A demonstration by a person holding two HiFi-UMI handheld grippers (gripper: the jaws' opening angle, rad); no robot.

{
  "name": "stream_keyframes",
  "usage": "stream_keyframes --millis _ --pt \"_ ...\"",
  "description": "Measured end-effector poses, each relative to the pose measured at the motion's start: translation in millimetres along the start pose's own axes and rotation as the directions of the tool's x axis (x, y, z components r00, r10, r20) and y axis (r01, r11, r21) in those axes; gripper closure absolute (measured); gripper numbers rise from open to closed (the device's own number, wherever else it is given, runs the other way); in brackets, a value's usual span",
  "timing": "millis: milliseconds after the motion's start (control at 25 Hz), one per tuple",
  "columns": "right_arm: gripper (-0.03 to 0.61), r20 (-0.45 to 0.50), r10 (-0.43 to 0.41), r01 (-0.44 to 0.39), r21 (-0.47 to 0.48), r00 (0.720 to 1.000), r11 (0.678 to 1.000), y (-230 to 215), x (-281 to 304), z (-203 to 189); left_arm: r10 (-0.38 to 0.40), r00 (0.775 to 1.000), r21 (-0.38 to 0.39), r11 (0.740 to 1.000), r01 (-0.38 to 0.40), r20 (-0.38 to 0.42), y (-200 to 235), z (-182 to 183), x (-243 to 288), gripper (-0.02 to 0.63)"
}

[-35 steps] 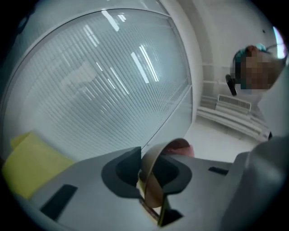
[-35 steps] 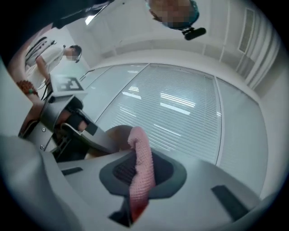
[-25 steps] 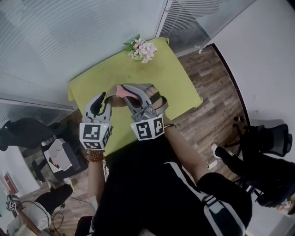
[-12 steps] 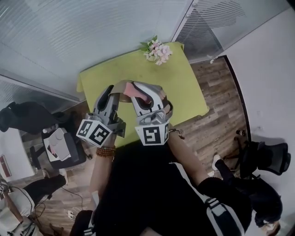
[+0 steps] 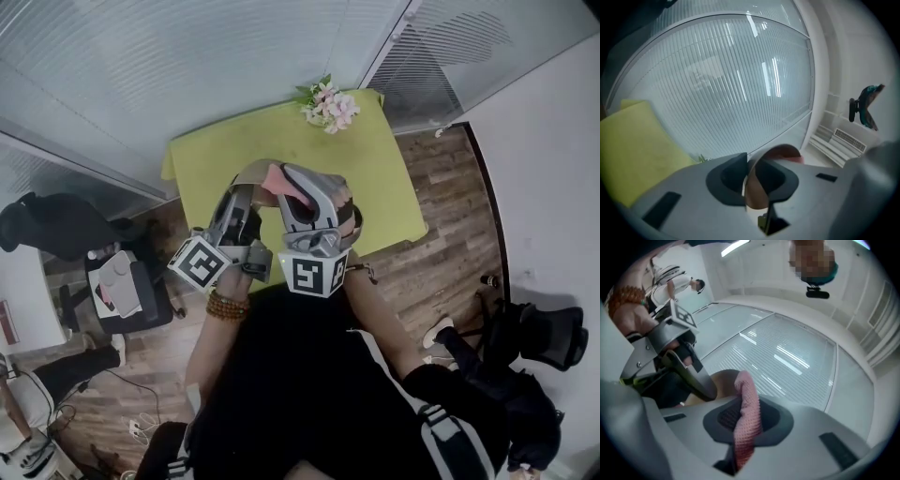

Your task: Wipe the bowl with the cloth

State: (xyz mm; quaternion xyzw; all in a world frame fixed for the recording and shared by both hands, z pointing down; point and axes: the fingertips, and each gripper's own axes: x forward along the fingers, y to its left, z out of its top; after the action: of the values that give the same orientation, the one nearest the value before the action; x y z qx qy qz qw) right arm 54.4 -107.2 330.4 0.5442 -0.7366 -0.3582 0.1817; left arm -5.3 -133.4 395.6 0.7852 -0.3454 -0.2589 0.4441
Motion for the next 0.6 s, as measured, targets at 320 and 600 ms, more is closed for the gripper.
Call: stream_keyframes --millis 320,600 --pt "0.546 0.016 0.105 -0.099 0.498 0.994 0.862 -7 1 -22 -0.14 0.989 0.125 0.981 0.146 -0.053 -15 -3 2 0.506" --pt "0.554 -0.103 0.301 -0.312 -0.111 0.948 0.943 21 9 -35 0.332 0.909 0.925 0.359 0.124 -0.251 -9 -23 2 0.569"
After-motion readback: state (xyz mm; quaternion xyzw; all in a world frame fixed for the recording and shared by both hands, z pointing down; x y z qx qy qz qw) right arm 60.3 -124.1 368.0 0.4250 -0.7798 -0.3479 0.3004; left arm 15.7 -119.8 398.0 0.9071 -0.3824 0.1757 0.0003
